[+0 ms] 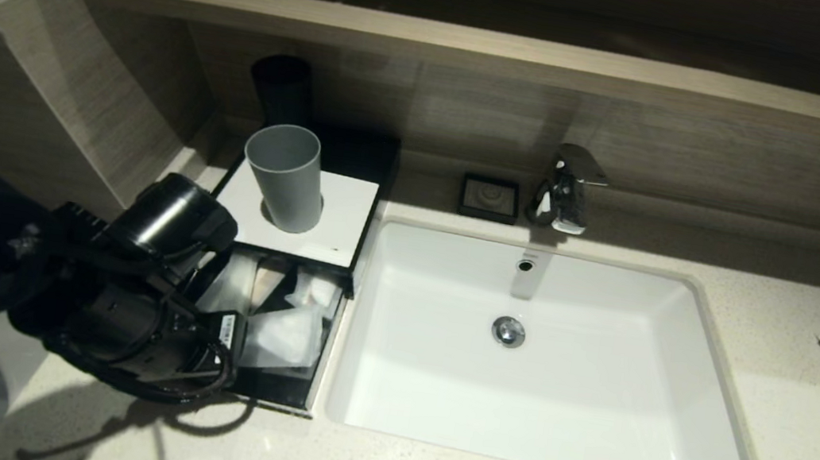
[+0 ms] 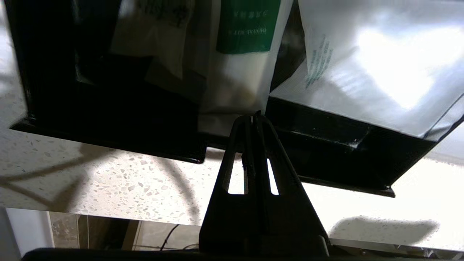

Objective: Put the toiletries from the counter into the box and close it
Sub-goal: Place the bathroom toiletry into the drawer

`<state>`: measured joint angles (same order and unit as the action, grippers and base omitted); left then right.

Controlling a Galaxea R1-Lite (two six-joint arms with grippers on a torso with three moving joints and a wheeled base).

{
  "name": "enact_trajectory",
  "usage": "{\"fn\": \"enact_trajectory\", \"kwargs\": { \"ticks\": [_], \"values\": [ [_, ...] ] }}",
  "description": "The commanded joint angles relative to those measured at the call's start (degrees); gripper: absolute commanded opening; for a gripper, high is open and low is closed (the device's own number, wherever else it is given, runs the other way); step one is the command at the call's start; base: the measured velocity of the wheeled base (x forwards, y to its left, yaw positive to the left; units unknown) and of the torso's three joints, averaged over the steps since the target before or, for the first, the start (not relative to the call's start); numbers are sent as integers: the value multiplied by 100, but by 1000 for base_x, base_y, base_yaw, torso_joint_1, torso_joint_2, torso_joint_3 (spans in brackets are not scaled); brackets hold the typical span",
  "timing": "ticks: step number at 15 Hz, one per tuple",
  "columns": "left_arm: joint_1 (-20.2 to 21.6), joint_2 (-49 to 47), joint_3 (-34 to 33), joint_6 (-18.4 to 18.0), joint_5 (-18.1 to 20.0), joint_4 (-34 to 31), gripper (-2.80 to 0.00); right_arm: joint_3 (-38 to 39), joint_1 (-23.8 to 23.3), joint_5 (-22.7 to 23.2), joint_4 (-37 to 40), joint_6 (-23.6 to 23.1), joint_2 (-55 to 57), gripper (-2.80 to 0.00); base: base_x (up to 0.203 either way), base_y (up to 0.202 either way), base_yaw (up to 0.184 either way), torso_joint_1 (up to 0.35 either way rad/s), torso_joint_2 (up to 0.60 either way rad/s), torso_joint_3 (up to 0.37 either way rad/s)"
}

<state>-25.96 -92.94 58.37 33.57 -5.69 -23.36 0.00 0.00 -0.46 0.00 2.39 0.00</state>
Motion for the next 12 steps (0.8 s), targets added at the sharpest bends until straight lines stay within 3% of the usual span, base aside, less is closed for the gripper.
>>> {"fn": "enact_trajectory", "kwargs": {
  "ticks": [1,12],
  "values": [
    [80,43,179,18,-2,-58,-280,0,0,2,0,-2,0,-280,0,0,0,0,0,0],
    [85,1179,303,-245,-6,-269,-280,0,0,2,0,7,0,-280,0,0,0,0,0,0]
  ]
}}
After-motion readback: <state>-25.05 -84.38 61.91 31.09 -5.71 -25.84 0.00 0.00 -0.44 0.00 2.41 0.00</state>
